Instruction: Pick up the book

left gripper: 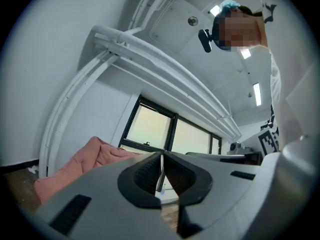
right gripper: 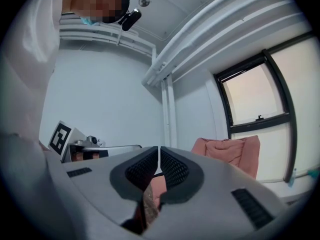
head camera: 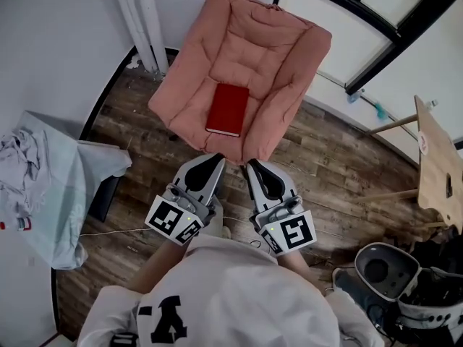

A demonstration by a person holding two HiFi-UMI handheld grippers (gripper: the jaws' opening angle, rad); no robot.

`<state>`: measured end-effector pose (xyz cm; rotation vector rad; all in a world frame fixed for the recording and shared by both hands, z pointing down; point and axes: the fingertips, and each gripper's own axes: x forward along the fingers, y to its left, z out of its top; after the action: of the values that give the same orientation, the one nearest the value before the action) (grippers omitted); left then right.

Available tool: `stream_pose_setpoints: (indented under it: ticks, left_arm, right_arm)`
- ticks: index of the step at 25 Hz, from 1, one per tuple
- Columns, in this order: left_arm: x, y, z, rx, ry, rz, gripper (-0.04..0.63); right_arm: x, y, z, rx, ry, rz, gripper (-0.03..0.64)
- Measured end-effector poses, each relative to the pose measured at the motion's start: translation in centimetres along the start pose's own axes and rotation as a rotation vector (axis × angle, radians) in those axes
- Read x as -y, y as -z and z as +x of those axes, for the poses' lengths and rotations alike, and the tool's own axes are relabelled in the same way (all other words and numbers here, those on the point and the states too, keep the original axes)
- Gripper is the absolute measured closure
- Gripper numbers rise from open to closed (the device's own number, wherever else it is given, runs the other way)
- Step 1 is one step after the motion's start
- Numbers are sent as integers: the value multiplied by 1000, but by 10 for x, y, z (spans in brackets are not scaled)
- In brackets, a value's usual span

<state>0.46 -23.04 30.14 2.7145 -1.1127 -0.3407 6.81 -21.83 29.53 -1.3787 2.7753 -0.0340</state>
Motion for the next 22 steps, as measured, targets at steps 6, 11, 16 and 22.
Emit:
stream_pose_setpoints:
  ticks: [6,11,16,22]
  left_arm:
    - [-65,14,49,-39,15,-3,589]
    - [-123,27,84,-89,17,-15,528]
    - [-168,47,117,-131,18,-57,423]
    - [-211,87,138,-186,6,-68,402]
  right_arm:
    - [53,24,58,-30,68,21,583]
    - [91,53,105,-65,134,71,581]
    - [127,81,141,-107,185,125,470]
    - [160,130,169,-173,231,149,446]
